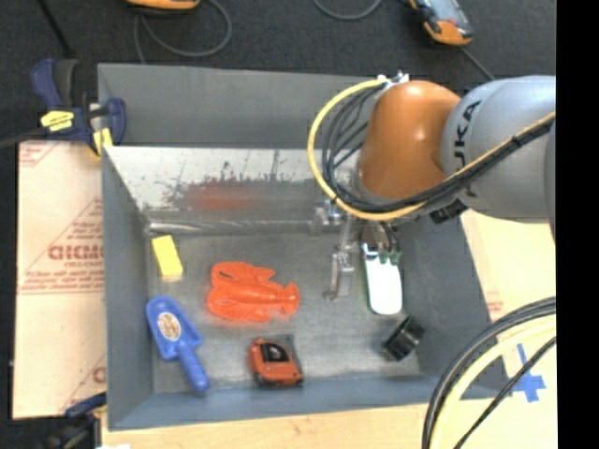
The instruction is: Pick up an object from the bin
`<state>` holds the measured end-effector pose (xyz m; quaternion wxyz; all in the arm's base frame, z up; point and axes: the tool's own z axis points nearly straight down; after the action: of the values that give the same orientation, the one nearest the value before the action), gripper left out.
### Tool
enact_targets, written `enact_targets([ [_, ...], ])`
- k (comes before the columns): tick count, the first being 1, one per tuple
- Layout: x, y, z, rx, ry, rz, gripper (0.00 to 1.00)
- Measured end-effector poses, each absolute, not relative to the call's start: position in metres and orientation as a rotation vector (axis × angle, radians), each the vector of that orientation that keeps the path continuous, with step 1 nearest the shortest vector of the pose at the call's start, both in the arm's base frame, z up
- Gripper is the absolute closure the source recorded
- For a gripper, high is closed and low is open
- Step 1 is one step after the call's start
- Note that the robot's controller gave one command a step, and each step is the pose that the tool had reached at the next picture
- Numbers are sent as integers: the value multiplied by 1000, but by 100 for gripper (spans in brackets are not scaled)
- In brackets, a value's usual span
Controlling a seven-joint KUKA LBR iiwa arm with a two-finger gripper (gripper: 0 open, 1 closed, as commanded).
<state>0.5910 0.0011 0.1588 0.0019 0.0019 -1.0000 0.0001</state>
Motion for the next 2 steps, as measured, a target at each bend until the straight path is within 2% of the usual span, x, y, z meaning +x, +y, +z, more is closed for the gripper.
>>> enact_targets([
  [1,592,1,164,6,-3145,0,0],
  [2,605,15,128,-9,-3156,-2,0],
])
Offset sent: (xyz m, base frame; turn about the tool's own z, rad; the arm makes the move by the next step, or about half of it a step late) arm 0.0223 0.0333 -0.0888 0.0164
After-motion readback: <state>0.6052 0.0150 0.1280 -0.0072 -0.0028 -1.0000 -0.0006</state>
